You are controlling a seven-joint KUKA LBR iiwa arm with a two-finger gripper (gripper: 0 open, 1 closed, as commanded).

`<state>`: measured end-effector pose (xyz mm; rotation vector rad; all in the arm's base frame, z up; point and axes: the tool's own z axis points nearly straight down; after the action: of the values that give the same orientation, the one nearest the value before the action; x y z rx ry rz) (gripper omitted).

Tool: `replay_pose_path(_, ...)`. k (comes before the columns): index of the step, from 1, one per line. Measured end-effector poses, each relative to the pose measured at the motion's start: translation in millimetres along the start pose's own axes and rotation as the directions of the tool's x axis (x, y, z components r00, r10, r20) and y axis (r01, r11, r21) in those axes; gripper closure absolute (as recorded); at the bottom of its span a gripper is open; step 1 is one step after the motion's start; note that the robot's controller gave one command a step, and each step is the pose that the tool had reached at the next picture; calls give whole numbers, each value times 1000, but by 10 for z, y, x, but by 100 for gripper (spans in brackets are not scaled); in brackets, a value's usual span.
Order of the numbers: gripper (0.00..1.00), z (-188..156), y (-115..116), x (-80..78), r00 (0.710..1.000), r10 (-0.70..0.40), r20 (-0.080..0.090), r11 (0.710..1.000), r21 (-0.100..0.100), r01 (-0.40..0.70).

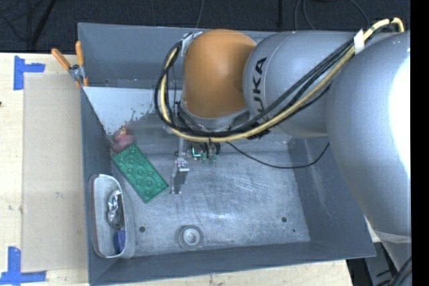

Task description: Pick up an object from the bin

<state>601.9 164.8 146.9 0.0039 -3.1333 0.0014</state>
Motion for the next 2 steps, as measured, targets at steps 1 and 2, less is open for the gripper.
replay_pose_path(1,0,772,630,16,990,142,14,990,2,-142)
replay_pose_path(2,100,724,640,-2,989,148,17,989,-6,-148)
